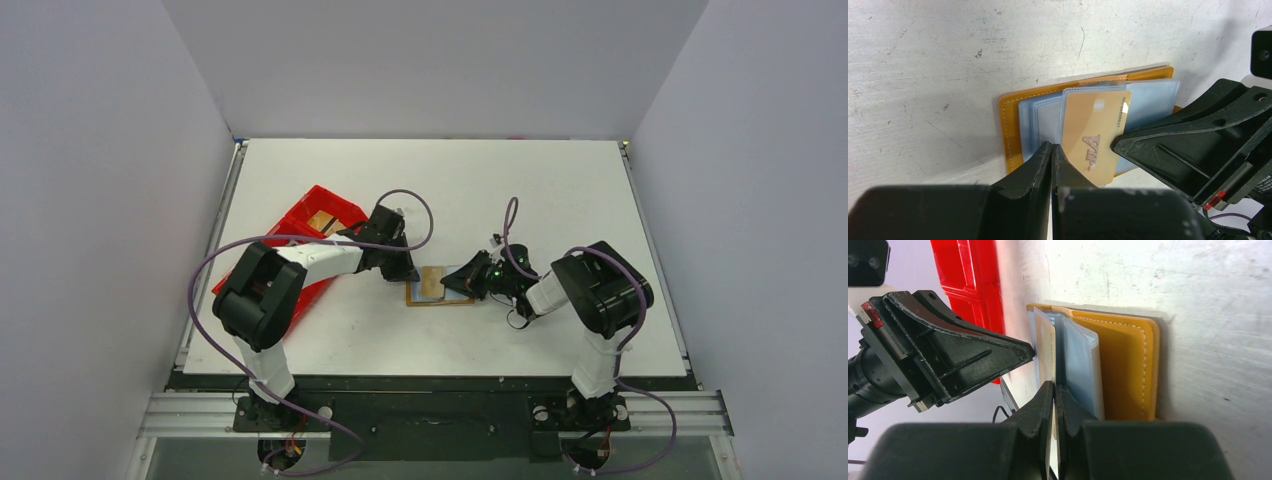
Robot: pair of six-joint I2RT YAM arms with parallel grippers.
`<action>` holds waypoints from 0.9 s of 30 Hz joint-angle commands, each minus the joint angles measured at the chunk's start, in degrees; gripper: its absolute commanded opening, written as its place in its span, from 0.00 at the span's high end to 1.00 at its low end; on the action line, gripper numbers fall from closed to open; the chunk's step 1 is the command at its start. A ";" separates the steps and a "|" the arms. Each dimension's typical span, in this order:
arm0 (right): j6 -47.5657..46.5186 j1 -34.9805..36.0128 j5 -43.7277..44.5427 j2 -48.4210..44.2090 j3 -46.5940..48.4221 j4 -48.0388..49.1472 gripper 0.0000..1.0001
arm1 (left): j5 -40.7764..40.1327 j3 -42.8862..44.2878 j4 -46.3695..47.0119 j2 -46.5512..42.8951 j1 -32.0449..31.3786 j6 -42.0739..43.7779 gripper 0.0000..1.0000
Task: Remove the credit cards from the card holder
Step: Remove the credit card from the card holder.
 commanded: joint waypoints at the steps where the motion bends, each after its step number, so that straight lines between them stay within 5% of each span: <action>1: -2.12 -1.28 0.52 -1.11 -0.81 0.86 1.00 | -5.49 -0.95 -6.43 3.29 0.18 2.06 1.00; 27: -13.90 -5.84 3.85 -8.29 -2.57 -14.68 1.00 | -6.12 -0.17 -7.35 4.09 0.27 2.40 1.00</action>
